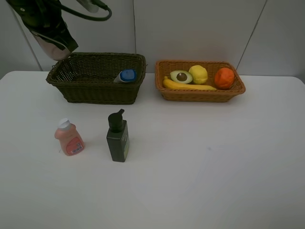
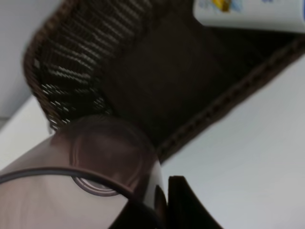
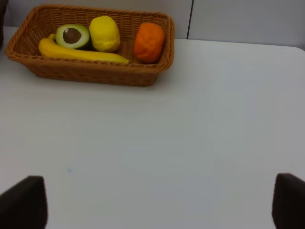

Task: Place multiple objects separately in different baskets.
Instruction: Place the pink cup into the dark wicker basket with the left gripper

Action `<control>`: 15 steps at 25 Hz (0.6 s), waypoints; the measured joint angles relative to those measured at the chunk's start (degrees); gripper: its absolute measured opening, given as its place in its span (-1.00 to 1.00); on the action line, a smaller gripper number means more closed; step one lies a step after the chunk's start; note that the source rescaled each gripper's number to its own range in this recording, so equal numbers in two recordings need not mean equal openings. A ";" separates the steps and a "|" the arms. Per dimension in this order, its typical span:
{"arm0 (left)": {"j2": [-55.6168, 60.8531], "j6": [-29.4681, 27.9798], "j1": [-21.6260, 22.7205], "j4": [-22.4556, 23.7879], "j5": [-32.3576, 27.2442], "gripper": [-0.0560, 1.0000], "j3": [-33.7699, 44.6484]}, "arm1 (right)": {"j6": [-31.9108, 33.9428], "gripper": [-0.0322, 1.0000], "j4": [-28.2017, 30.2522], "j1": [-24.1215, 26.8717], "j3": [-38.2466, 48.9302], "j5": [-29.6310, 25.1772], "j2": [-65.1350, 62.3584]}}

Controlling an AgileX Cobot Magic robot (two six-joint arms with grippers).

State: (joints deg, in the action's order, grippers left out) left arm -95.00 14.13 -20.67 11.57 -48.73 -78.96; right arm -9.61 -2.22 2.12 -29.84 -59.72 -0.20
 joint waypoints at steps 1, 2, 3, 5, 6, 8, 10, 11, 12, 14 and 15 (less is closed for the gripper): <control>0.00 0.34 0.07 0.76 1.57 -0.89 0.00 | 0.00 1.00 0.00 0.00 0.00 0.00 0.00; -0.16 0.99 0.20 1.23 3.08 -0.89 -0.04 | 0.00 1.00 0.00 0.00 0.00 0.00 0.00; -0.48 1.96 0.56 1.53 4.26 -0.89 -0.11 | 0.00 1.00 0.00 0.00 0.00 0.00 0.00; -1.54 4.32 1.07 1.87 7.03 -0.89 -0.18 | 0.00 1.00 0.00 0.00 0.00 0.00 0.00; -2.29 5.60 1.27 2.13 8.17 -0.89 -0.18 | 0.00 1.00 0.00 0.00 0.00 0.00 0.00; -3.98 7.97 1.78 2.74 9.96 -0.89 -0.18 | 0.00 1.00 0.00 0.00 0.00 0.00 0.00; -6.03 10.22 2.47 3.15 11.64 -0.89 -0.18 | 0.00 1.00 0.00 0.00 0.00 0.00 0.00; -7.00 11.17 2.77 3.58 12.60 -0.89 -0.18 | 0.00 1.00 0.00 0.00 0.00 0.00 0.00; -7.86 12.19 3.24 3.84 13.54 -0.89 -0.18 | 0.00 1.00 0.00 0.00 0.00 0.00 0.00; -9.99 13.81 4.24 4.03 15.19 -0.89 -0.23 | 0.00 1.00 0.00 0.00 0.00 0.00 0.00; -11.16 14.67 4.71 4.05 16.13 -0.89 -0.23 | 0.00 1.00 0.00 0.00 0.00 0.00 0.00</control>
State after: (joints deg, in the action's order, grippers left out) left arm -106.16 28.80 -15.96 15.62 -32.60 -79.18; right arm -9.61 -2.22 2.12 -29.84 -59.72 -0.20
